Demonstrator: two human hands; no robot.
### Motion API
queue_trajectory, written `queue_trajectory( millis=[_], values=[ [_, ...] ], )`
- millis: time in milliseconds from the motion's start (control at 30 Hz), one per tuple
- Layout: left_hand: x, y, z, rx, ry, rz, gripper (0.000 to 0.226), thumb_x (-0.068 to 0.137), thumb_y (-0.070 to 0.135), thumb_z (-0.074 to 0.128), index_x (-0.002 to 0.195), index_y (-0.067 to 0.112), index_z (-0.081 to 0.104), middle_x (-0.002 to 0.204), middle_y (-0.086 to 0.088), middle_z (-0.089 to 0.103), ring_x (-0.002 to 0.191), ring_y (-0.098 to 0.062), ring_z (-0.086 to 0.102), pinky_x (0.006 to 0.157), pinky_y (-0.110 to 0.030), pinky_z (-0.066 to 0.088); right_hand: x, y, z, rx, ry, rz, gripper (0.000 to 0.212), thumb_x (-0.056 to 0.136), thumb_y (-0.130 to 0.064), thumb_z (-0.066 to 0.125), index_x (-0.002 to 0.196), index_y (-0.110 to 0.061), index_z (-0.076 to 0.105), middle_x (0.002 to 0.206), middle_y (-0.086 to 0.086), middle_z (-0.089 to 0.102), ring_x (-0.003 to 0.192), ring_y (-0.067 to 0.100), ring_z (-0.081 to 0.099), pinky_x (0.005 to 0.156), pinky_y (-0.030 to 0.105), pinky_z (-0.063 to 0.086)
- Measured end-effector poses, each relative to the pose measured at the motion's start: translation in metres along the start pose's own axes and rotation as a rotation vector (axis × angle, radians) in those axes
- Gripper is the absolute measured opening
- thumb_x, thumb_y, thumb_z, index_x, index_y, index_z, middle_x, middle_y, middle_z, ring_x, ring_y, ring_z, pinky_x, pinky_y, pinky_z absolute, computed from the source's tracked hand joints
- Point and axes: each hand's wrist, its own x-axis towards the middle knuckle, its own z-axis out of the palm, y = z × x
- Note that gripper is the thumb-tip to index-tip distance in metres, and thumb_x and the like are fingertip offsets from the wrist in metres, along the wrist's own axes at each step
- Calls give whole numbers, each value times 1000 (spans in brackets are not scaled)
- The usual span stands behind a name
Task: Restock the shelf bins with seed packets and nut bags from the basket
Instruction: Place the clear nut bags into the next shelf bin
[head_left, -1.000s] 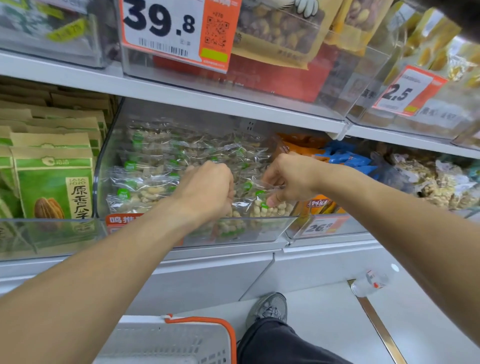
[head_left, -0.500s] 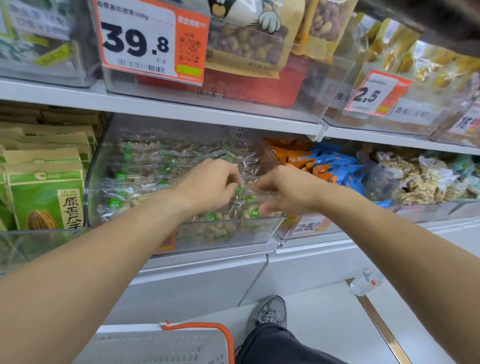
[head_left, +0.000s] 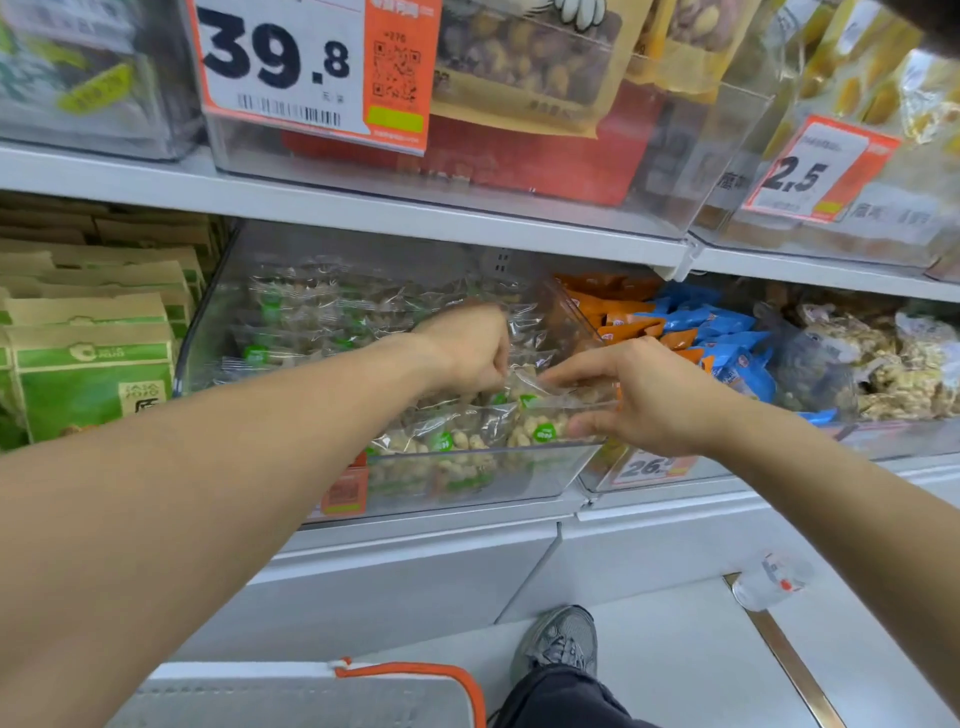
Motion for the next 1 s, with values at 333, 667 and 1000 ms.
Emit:
queue_trajectory(
  millis=[333,667,1000],
  values=[
    [16,-13,9,-12,184,14,31,74,18,74,51,24,55,82,-2,69,71,-21,64,66,-31,55,40,-1,-5,6,-197,46,53,77,-19,86,127,-21,67,123,-9,69,104,-7,60,77,-5,42],
    [18,-11,6,45,113,45,27,73,19,75,53,25,57,78,-3,67,70,-21,64,64,-34,55,66,-12,12,-178,-263,94,50,67,-24,93,112,-17,74,101,-3,74,100,12,69,90,28,56],
    [-8,6,-6,36,49,6,11,88,15,65,89,16,76,82,0,69,79,-19,64,67,-24,42,54,-14,9,-150,-209,77,56,61,-27,95,111,-15,74,103,-1,74,96,15,69,89,30,55]
  ],
)
